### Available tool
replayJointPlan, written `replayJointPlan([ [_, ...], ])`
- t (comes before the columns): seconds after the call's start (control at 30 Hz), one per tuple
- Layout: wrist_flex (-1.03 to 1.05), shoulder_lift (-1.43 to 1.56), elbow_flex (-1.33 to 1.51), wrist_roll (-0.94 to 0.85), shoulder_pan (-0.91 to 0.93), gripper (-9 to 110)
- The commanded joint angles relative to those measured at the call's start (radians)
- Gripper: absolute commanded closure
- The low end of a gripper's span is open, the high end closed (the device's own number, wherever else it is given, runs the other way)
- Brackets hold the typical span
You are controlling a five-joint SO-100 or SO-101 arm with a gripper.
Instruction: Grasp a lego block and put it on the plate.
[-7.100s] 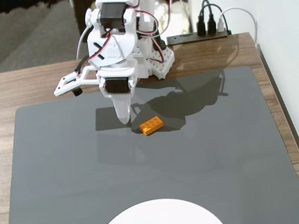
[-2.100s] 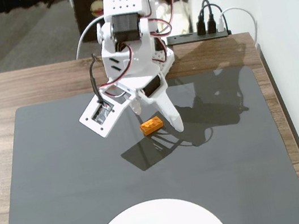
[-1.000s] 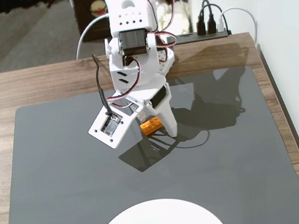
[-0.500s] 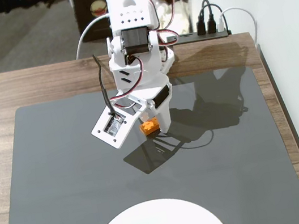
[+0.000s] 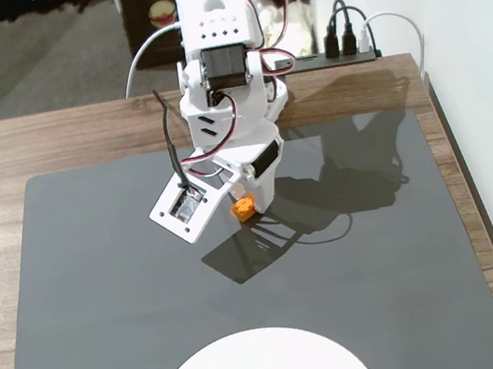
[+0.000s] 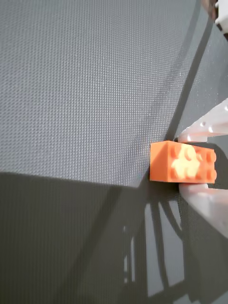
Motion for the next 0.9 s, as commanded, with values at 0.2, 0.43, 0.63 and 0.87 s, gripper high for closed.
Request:
replayJointPlan([
  [0.2, 0.018, 0.018, -0.014, 0.002, -0.008, 95],
  [0.43, 0.020, 0.021, -0.014, -0.003, -0.009, 95],
  [0.63, 0.087, 0.054, -0.064, -0.049, -0.017, 95],
  [0.87, 0.207, 0.123, -0.173, -0.181, -0.037, 95],
])
